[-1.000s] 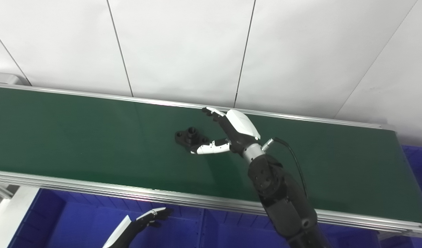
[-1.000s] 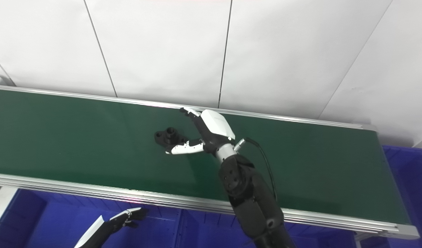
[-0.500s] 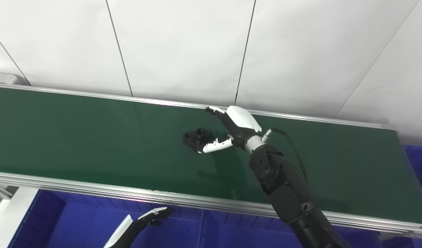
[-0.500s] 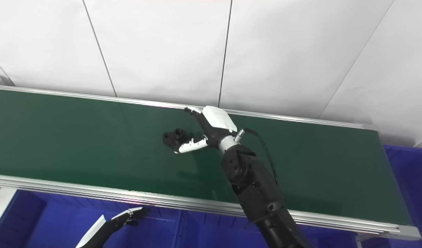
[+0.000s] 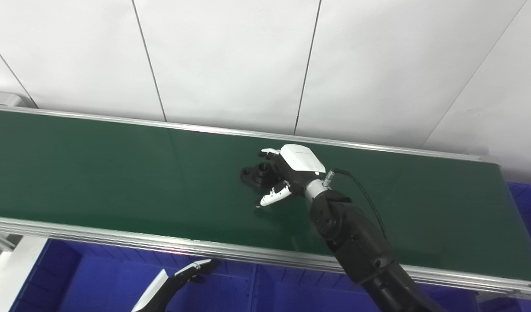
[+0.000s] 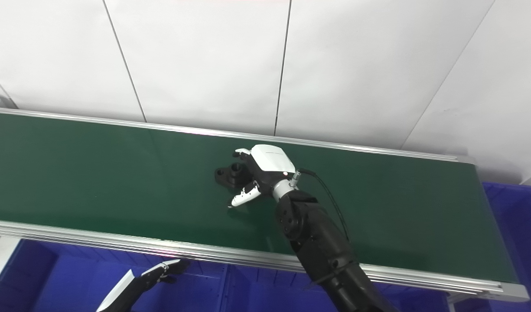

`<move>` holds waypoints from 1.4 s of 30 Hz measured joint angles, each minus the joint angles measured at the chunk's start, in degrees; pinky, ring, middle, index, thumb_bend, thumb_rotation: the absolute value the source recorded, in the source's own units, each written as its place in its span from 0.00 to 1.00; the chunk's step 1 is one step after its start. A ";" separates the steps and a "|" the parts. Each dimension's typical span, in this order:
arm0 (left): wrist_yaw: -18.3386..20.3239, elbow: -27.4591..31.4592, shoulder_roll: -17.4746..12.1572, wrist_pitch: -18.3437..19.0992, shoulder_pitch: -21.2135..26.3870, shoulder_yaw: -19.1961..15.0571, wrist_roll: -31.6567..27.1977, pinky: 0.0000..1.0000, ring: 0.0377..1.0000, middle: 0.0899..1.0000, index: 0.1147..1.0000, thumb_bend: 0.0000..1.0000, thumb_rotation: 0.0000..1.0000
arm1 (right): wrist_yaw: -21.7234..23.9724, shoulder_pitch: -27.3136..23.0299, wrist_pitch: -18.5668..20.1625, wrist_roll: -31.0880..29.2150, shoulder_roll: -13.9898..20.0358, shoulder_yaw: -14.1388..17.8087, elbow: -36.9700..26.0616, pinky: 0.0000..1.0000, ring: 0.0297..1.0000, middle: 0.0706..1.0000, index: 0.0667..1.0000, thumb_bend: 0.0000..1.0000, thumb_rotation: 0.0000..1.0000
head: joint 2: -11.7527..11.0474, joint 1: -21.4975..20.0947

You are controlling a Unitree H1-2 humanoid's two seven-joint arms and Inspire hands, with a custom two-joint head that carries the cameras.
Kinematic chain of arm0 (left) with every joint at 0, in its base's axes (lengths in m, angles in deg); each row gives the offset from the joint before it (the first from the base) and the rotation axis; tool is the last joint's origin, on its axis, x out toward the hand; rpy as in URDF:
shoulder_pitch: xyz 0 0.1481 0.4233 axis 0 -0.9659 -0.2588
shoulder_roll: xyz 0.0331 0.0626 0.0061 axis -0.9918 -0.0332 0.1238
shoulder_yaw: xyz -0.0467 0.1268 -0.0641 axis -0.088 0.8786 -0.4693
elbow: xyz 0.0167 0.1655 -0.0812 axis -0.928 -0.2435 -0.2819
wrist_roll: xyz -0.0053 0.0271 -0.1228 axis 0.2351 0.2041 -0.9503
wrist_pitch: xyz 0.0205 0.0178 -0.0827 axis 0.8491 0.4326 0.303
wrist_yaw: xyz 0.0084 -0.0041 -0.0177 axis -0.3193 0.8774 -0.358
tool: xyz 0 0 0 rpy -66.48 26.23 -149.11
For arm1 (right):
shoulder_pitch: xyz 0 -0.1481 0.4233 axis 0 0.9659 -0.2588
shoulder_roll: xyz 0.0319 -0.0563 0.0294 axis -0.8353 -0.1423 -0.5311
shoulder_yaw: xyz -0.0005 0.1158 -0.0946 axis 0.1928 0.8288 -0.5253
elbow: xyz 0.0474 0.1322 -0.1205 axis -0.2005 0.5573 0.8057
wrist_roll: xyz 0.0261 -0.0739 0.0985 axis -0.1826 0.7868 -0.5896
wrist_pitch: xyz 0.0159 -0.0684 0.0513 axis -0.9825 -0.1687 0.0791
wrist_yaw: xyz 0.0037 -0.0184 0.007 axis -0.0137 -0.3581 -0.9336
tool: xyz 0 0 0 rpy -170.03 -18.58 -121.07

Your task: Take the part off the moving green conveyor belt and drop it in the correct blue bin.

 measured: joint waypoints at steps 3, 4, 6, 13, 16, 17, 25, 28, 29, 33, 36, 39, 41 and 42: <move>-0.03 0.01 0.00 0.00 -0.01 0.00 0.12 0.75 0.82 0.83 0.80 0.95 0.55 | -0.83 0.01 -0.19 0.25 0.38 -0.69 0.34 0.74 0.79 0.82 0.83 0.80 0.24 | 0.17 0.00; -0.08 0.01 0.00 0.00 -0.02 0.00 0.12 0.75 0.82 0.83 0.80 0.95 0.55 | -1.21 0.02 -0.31 0.34 0.52 -0.99 0.52 0.73 0.77 0.81 0.82 0.79 0.23 | 0.18 0.00; -0.14 0.02 0.00 0.00 -0.05 0.00 0.11 0.76 0.82 0.83 0.80 0.95 0.55 | -2.20 0.02 -0.68 0.48 0.82 -1.51 0.94 0.70 0.75 0.79 0.80 0.79 0.21 | 0.35 0.09; -0.18 0.31 0.00 0.00 -0.40 -0.05 -0.05 0.76 0.82 0.83 0.80 0.95 0.55 | -5.51 0.50 -2.04 0.45 1.40 -1.71 1.41 0.36 0.42 0.43 0.58 0.55 0.01 | 0.70 0.26; -0.40 0.36 0.00 0.00 -0.52 0.00 -0.04 0.76 0.82 0.83 0.81 0.95 0.55 | -6.33 0.92 -3.51 0.17 1.39 -2.27 1.42 0.36 0.37 0.45 0.53 0.51 0.00 | 1.05 0.18; -0.41 0.42 0.00 0.00 -0.52 -0.01 -0.05 0.76 0.82 0.82 0.81 0.95 0.55 | -6.35 1.05 -3.73 0.19 1.37 -2.58 1.41 0.37 0.37 0.46 0.52 0.51 0.00 | 1.05 0.18; -0.65 0.58 0.00 0.00 -0.66 0.00 0.01 0.75 0.81 0.82 0.81 0.95 0.55 | -5.23 2.29 -3.84 0.22 2.77 -4.00 -1.22 0.35 0.38 0.50 0.48 0.51 0.00 | 1.49 0.26; -1.17 0.66 0.00 0.00 -0.63 0.02 0.14 0.75 0.81 0.82 0.80 0.95 0.55 | -4.03 2.30 -3.83 0.49 3.48 -4.86 -2.60 0.36 0.39 0.51 0.47 0.51 0.00 | 1.58 0.18; -1.26 0.66 -0.01 0.00 -0.61 0.03 0.14 0.75 0.81 0.82 0.80 0.95 0.56 | -3.61 2.31 -3.84 0.52 3.55 -4.96 -2.86 0.37 0.39 0.51 0.47 0.51 0.00 | 1.67 0.18; -1.51 0.66 -0.01 0.00 -0.53 0.15 0.37 0.76 0.82 0.83 0.81 0.95 0.55 | -2.01 2.73 -3.84 0.49 3.95 -5.21 -4.32 0.35 0.41 0.52 0.48 0.50 0.00 | 1.67 0.26; -1.51 0.66 0.00 0.00 -0.44 0.25 0.38 0.76 0.82 0.83 0.81 0.95 0.56 | -1.33 2.98 -3.87 0.48 4.24 -5.47 -5.04 0.31 0.43 0.53 0.49 0.49 0.00 | 1.67 0.35; -1.52 0.66 0.00 0.00 -0.39 0.29 0.35 0.77 0.82 0.83 0.81 0.95 0.55 | -1.23 3.19 -4.01 0.53 4.78 -5.76 -5.65 0.30 0.43 0.53 0.49 0.49 0.00 | 1.76 0.35; -1.50 0.65 0.00 0.00 -0.39 0.25 0.16 0.77 0.82 0.83 0.81 0.95 0.55 | -1.20 3.42 -4.04 0.68 5.19 -5.90 -6.22 0.29 0.42 0.52 0.50 0.49 0.00 | 1.76 0.35; -1.50 0.65 0.00 0.00 -0.38 0.21 0.04 0.77 0.82 0.83 0.81 0.95 0.55 | -1.01 3.61 -4.03 0.72 5.38 -5.89 -6.66 0.29 0.42 0.52 0.50 0.49 0.00 | 1.76 0.35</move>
